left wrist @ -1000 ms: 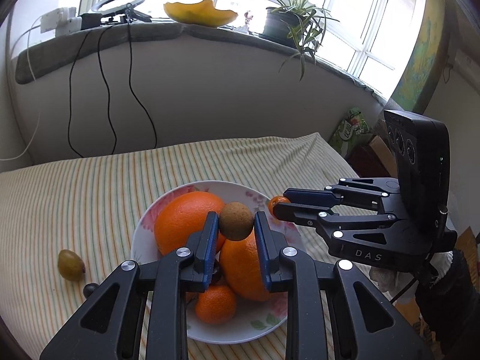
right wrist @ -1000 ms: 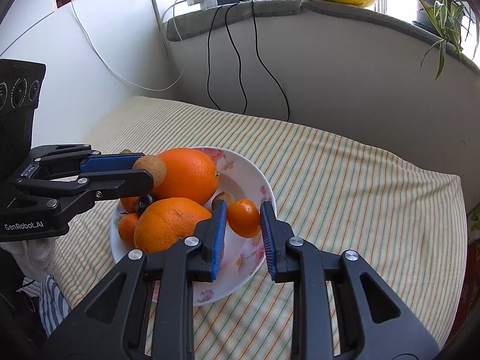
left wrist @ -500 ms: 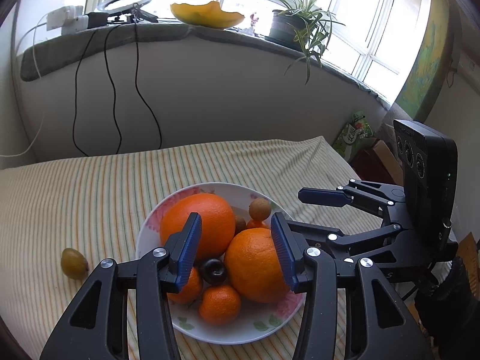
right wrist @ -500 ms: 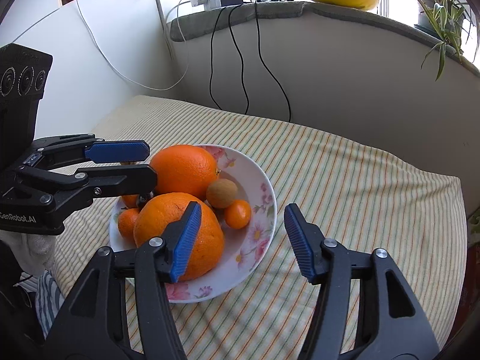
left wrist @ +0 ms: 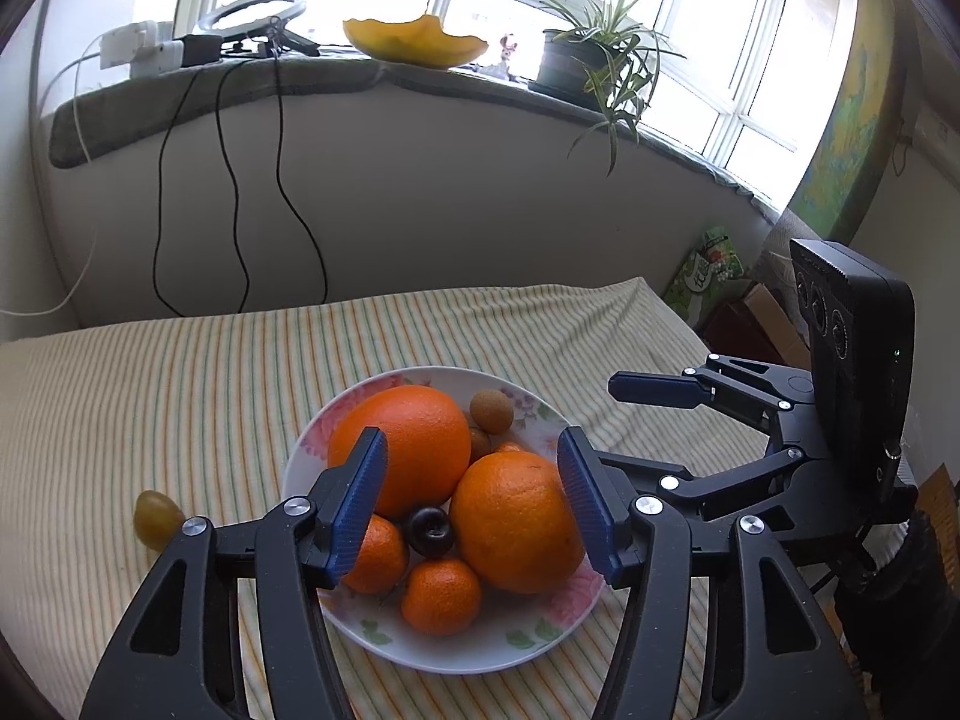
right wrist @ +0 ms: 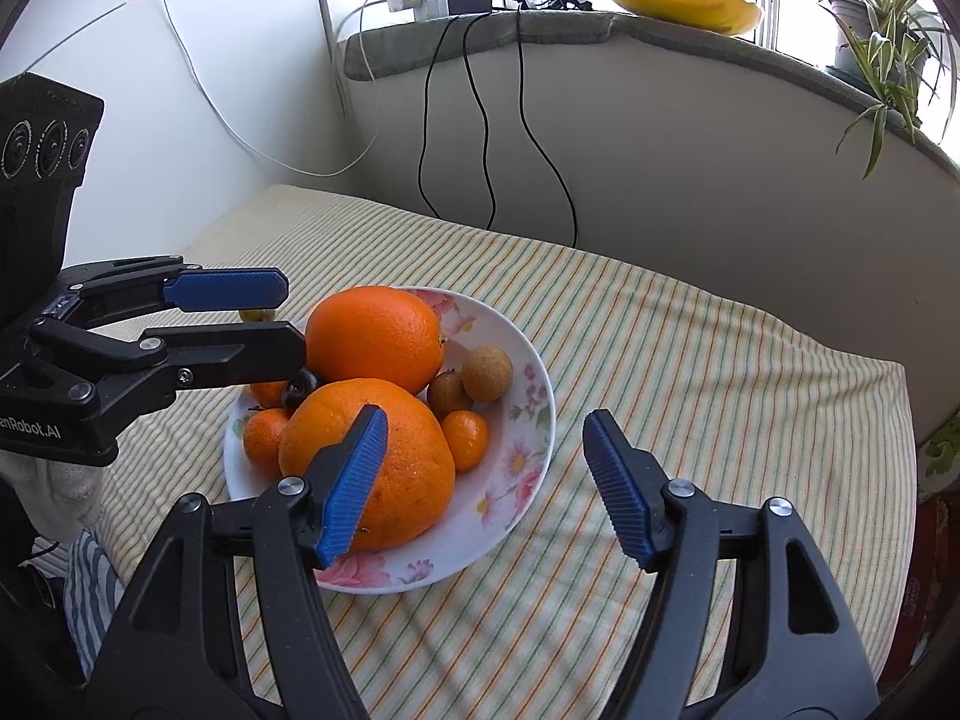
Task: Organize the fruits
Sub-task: 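Move the left tool to the greenish kiwi while the right tool moves to the second dark plum, then close the left tool on the greenish kiwi while the right tool closes on the plum, then lift the kiwi with the left tool while the right tool carries the plum over the plate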
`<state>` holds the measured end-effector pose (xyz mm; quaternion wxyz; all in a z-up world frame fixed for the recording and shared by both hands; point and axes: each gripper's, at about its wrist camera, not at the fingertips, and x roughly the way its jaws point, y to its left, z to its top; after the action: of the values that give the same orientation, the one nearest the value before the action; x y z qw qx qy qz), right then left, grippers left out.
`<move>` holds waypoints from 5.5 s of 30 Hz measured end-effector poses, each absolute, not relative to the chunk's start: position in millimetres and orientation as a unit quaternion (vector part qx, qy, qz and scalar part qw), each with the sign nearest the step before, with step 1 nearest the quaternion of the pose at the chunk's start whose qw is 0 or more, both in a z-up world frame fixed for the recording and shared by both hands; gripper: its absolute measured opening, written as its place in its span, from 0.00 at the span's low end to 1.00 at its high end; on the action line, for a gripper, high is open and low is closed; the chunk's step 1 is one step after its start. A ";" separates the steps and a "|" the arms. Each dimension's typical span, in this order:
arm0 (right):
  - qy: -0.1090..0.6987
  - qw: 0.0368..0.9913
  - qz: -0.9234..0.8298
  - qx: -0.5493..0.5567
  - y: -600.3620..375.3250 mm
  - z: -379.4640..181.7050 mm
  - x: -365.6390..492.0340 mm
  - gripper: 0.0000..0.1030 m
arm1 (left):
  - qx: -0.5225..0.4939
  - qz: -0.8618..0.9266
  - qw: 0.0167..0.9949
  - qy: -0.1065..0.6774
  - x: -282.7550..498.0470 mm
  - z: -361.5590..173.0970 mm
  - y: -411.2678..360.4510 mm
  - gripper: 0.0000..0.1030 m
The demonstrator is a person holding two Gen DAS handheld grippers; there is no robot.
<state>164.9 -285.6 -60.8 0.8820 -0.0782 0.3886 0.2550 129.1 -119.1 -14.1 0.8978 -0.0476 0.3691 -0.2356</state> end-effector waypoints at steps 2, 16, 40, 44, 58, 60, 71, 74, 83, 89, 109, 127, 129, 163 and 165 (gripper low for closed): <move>0.389 0.882 0.254 -0.080 -284.6 -59.7 163.6 0.69 | -0.048 -0.235 0.899 0.367 127.2 -13.1 -118.5 0.57; 0.383 0.885 0.246 -0.099 -268.5 -45.6 155.9 0.69 | -0.057 -0.232 0.905 0.352 115.2 -6.3 -96.7 0.57; 0.364 0.880 0.278 -0.128 -208.0 -22.2 158.6 0.69 | -0.119 -0.130 0.923 0.343 111.7 -16.0 21.5 0.57; 0.360 0.874 0.295 -0.140 -190.0 -21.9 157.2 0.69 | -0.127 -0.113 0.922 0.348 114.5 -23.5 38.7 0.57; 0.369 0.827 0.359 -0.227 -107.2 -55.5 135.8 0.67 | -0.153 -0.131 0.898 0.392 135.4 -60.6 47.3 0.51; 0.377 0.817 0.366 -0.236 -98.6 -62.7 135.5 0.62 | -0.154 -0.134 0.894 0.398 137.8 -64.2 46.6 0.48; 0.419 0.778 0.388 -0.263 -63.6 -94.5 151.2 0.46 | -0.155 -0.152 0.881 0.421 152.8 -80.0 42.5 0.39; 0.423 0.776 0.383 -0.270 -57.5 -99.9 156.3 0.45 | -0.156 -0.155 0.878 0.425 155.8 -82.4 41.3 0.38; 0.436 0.768 0.371 -0.285 -47.5 -115.0 171.8 0.37 | -0.163 -0.162 0.870 0.435 161.6 -89.6 42.9 0.38; 0.442 0.763 0.369 -0.293 -43.3 -124.4 179.1 0.30 | -0.165 -0.167 0.866 0.441 163.5 -93.2 39.8 0.37; 0.441 0.773 0.368 -0.268 -55.7 -124.2 179.0 0.25 | -0.170 -0.166 0.871 0.431 158.6 -87.6 39.3 0.19; 0.421 0.789 0.371 -0.250 -80.4 -99.2 150.2 0.25 | -0.133 -0.154 0.874 0.441 160.9 -91.3 17.9 0.34; 0.419 0.792 0.370 -0.247 -85.4 -95.3 147.5 0.25 | -0.138 -0.155 0.871 0.445 163.0 -95.4 19.5 0.34; 0.385 0.880 0.255 -0.107 -252.1 -31.4 142.9 0.25 | -0.111 -0.241 0.885 0.382 127.5 -28.8 -55.5 0.28; 0.386 0.883 0.249 -0.102 -259.3 -32.2 147.4 0.25 | -0.106 -0.246 0.885 0.380 127.8 -25.4 -63.0 0.28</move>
<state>147.4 -259.3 -32.2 0.8825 -0.1025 0.3858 0.2486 127.8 -63.0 -25.4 0.8855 -0.1065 0.3797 -0.2458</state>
